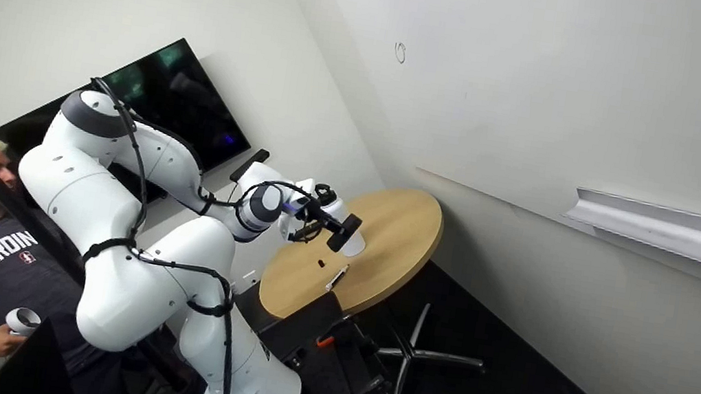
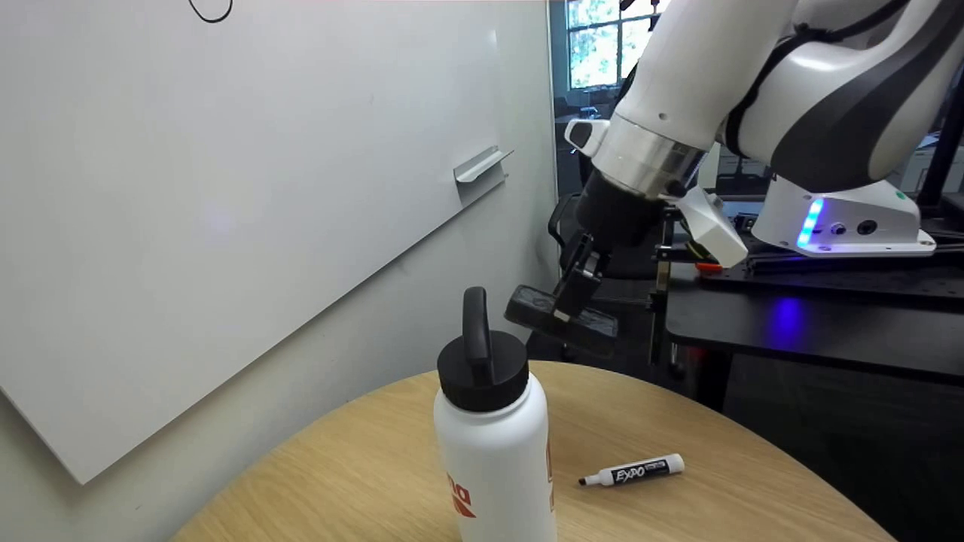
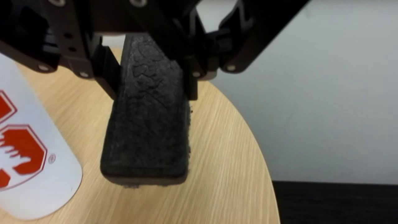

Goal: Use the duster to erase the board

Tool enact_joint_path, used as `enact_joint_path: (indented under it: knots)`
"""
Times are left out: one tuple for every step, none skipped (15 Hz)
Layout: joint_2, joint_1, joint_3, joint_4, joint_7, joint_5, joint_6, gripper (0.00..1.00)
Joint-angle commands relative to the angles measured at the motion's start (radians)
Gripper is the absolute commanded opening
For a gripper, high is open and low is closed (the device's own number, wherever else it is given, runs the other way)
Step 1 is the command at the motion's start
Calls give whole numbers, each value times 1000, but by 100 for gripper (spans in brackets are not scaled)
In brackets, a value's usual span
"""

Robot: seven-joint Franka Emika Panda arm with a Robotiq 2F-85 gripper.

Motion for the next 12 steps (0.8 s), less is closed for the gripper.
enact_joint_path:
  knots:
    - [-111,-216,186,5,-56,-24,-40,27]
    - [-104,-279,245,15,-52,-25,-48,27]
    - [-83,-336,295,30,-41,-28,-64,27]
    - [-50,-384,336,47,-26,-31,-73,27]
    - [-39,-455,394,63,-24,-33,-77,27]
    - [-17,-516,445,83,-22,-37,-78,27]
    - [3,-578,497,104,-21,-41,-67,27]
    - [21,-623,534,122,-18,-51,-59,27]
    - [36,-660,563,138,-19,-63,-48,27]
    - [53,-685,578,155,-13,-74,-49,27]
    - [71,-715,598,172,-16,-85,-48,27]
    - [77,-739,613,183,-18,-94,-47,63]
